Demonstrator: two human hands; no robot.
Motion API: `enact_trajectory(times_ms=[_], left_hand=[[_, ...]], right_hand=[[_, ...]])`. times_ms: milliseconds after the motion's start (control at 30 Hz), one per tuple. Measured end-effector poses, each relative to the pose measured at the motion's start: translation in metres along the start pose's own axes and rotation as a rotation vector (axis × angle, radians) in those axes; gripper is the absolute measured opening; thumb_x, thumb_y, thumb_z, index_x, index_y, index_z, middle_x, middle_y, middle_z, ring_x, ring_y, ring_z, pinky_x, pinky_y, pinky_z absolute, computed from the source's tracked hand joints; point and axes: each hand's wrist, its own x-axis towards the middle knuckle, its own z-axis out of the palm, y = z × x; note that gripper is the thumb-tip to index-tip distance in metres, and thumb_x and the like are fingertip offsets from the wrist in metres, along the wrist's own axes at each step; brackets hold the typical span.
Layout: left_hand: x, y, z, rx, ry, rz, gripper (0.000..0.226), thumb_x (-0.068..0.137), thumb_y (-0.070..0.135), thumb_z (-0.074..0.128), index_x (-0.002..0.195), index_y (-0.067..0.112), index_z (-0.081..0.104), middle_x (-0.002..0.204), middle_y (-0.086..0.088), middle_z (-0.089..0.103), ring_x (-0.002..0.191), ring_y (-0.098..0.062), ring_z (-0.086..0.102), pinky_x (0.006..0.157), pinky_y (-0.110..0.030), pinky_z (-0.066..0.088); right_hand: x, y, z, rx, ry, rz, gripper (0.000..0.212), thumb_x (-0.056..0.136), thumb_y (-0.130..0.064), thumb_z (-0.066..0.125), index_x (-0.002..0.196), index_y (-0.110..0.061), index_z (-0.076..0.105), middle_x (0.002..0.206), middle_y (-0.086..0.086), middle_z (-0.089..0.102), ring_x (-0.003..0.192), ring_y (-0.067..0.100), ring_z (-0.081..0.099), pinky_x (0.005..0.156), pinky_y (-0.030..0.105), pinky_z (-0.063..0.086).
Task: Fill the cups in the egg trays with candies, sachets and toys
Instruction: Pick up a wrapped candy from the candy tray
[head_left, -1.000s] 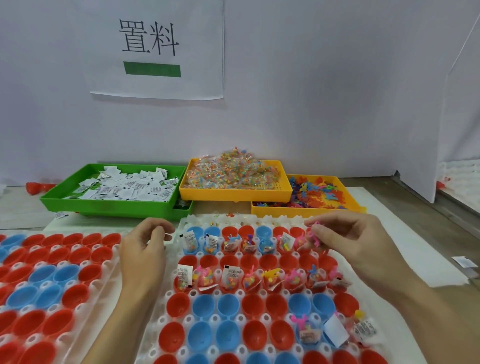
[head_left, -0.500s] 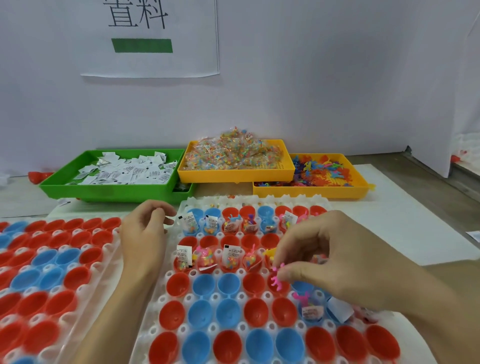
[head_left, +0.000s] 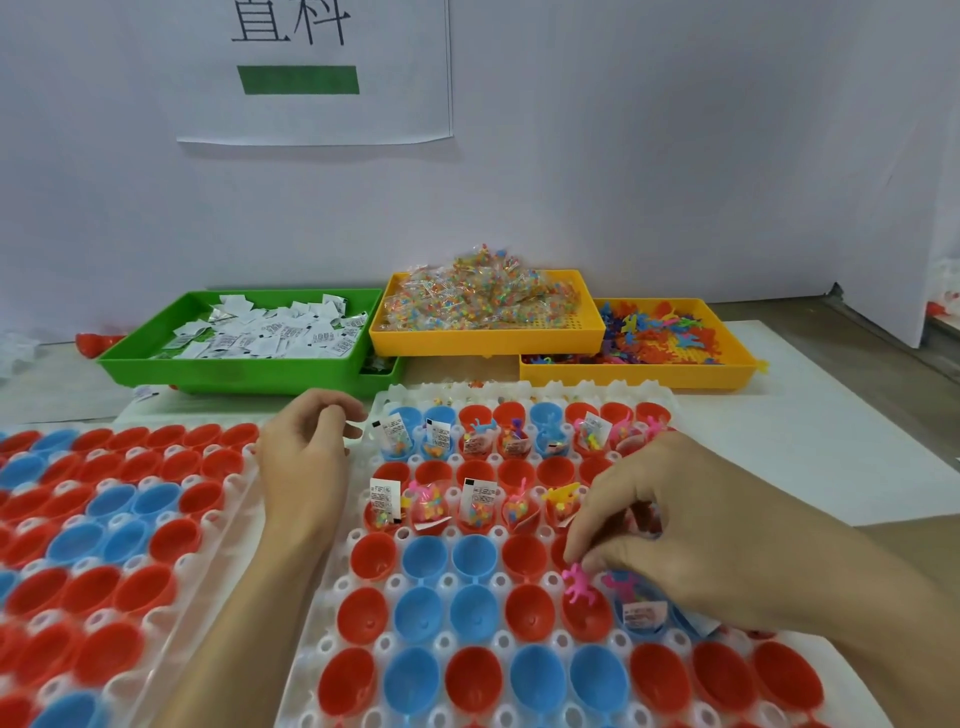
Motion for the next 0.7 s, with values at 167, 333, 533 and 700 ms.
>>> enact_trajectory(times_ms=[167,333,533,700], left_hand=[[0.000,0.000,-0.001,0.008,-0.003,0.002,0.027,0.080,0.019,0.043,0.074,0.019,0.069,0.078,0.003,0.071,0.076,-0.014,0.064,0.066,-0.037,0.048],[0.001,-0.001,-0.001,0.000,-0.005,-0.002,0.026,0.078,0.020,0.043,0.073,0.019,0.068,0.077,0.003,0.071,0.074,-0.012,0.063,0.065,-0.035,0.047],[0.001,-0.001,0.000,0.002,-0.005,-0.006,0.026,0.078,0.021,0.043,0.071,0.021,0.068,0.076,0.003,0.070,0.076,-0.015,0.063,0.067,-0.036,0.047],[-0.001,0.000,0.000,-0.009,-0.016,-0.016,0.025,0.077,0.021,0.043,0.071,0.021,0.067,0.074,0.006,0.069,0.078,-0.018,0.063,0.066,-0.034,0.048]], right_hand=[[0.000,0.004,0.004,-0.057,0.029,-0.006,0.055,0.081,-0.016,0.081,0.059,-0.063,0.061,0.065,-0.040,0.060,0.074,-0.017,0.060,0.068,-0.001,0.041],[0.000,0.000,-0.003,-0.090,-0.024,-0.023,0.013,0.084,-0.023,0.079,0.081,-0.036,0.079,0.082,-0.029,0.068,0.088,-0.008,0.063,0.080,0.005,0.045],[0.001,0.007,-0.014,-0.060,0.142,0.000,0.014,0.088,-0.026,0.073,0.090,-0.038,0.078,0.088,-0.032,0.069,0.090,-0.008,0.062,0.078,0.004,0.042],[0.030,0.023,-0.031,-0.011,0.376,0.056,0.020,0.092,-0.019,0.067,0.096,-0.036,0.075,0.089,-0.024,0.073,0.090,-0.007,0.066,0.078,0.014,0.053]])
